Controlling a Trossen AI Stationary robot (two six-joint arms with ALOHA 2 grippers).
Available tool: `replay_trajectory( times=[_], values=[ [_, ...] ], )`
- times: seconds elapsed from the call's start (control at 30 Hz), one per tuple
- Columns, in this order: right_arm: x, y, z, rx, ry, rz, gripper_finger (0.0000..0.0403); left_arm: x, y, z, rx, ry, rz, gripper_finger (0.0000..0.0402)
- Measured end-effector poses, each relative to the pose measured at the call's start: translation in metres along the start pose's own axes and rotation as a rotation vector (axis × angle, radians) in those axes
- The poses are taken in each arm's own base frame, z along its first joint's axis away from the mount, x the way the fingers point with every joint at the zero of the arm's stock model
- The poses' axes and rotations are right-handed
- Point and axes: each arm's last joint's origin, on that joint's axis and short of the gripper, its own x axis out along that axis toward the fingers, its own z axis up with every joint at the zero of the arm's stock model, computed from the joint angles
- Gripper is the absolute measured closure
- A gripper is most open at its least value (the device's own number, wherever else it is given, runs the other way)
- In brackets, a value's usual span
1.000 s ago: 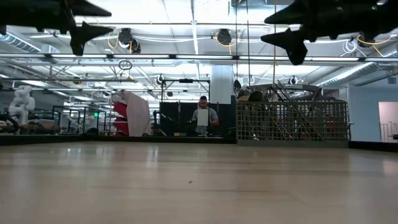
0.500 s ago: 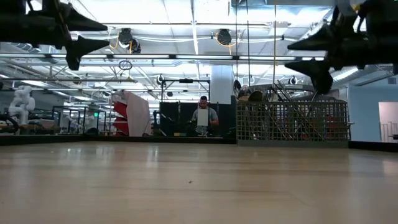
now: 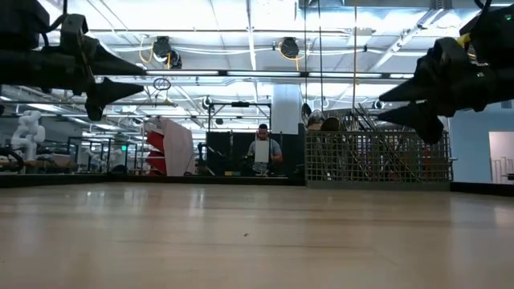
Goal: Sort silverware
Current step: Return to Home Position
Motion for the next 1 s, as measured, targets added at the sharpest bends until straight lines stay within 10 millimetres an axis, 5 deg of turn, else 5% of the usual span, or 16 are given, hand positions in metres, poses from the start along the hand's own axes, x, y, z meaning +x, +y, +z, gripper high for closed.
replay_trajectory(
  times=[0.33,0.6,1.0],
  values=[
    [-0.003,-0.012,-0.019,-0.219,0.211,-0.105,0.02,0.0,0.002,-0.006,0.08,0.067,0.004,0.0206],
    [-0.004,-0.015,-0.023,-0.228,0.255,-0.126,0.02,0.003,0.005,-0.009,0.516,0.117,0.019,0.0206],
    [-0.004,-0.015,-0.023,-0.228,0.255,-0.126,0.02,0.003,0.005,-0.01,0.527,0.122,0.02,0.0206]
  ],
)
